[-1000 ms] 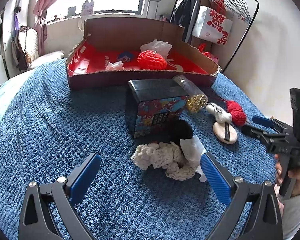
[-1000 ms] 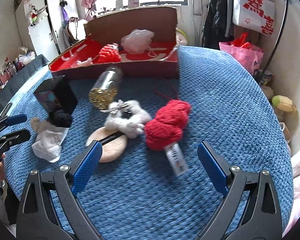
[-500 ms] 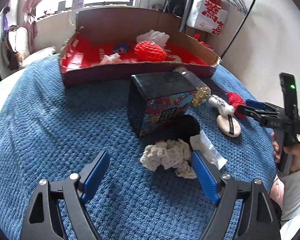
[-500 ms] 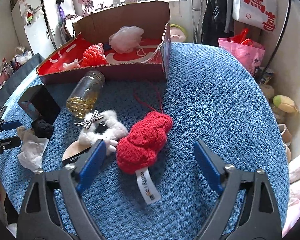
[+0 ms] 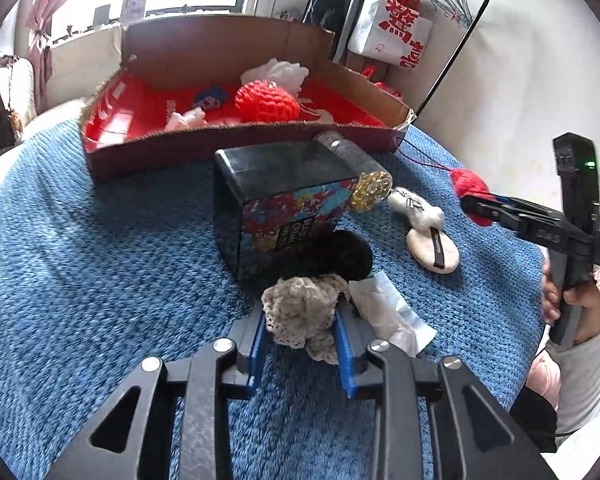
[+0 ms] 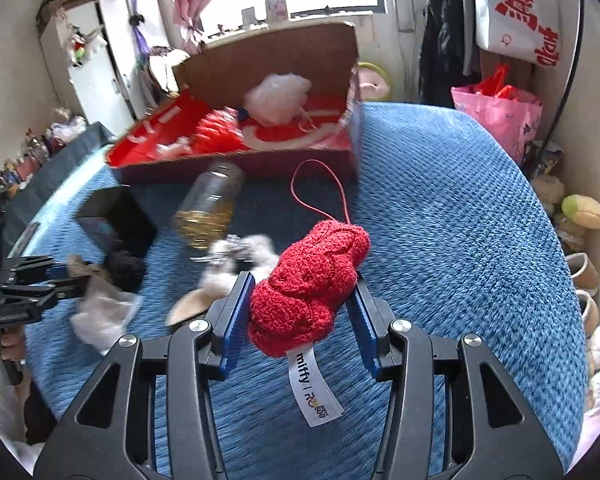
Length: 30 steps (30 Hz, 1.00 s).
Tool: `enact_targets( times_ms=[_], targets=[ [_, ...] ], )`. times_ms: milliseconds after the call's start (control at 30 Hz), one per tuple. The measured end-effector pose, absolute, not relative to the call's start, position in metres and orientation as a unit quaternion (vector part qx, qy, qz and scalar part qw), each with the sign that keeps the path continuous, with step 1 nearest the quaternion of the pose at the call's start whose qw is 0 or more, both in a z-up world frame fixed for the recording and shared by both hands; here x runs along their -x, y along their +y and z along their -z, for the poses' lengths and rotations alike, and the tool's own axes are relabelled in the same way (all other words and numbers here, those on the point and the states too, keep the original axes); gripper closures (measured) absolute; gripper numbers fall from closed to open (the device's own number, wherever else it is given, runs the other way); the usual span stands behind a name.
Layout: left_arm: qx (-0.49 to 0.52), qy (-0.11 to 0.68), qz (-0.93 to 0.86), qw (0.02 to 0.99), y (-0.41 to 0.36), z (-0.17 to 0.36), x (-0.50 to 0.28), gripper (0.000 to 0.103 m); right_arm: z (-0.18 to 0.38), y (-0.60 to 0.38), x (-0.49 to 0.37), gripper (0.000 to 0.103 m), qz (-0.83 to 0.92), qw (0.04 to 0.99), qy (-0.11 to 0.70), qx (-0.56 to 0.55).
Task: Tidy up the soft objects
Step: 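Grasp the white crochet scrunchie with the left tool while the right tool grasps the red knitted sock, then carry the white crochet scrunchie and red knitted sock over the box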
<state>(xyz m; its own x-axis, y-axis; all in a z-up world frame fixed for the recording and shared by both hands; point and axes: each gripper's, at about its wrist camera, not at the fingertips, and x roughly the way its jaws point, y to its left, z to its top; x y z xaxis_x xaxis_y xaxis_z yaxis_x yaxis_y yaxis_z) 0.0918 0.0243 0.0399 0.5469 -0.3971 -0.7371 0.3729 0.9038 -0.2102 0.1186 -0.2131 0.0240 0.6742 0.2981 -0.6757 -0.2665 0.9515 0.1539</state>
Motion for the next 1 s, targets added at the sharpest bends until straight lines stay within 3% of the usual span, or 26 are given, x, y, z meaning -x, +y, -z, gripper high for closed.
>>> enact_targets(
  times_ms=[633,1000],
  targets=[
    [0.012,0.399,0.18,0.899,0.051,-0.054,-0.066,0.072,-0.031,-0.151,-0.075,0.058,-0.239,0.898,0.369,-0.003],
    [-0.002,0.389,0.142,0.91,0.068,-0.068,-0.086,0.072,-0.042,-0.123,-0.085,0.058,-0.203,0.913,0.343,0.083]
  ],
)
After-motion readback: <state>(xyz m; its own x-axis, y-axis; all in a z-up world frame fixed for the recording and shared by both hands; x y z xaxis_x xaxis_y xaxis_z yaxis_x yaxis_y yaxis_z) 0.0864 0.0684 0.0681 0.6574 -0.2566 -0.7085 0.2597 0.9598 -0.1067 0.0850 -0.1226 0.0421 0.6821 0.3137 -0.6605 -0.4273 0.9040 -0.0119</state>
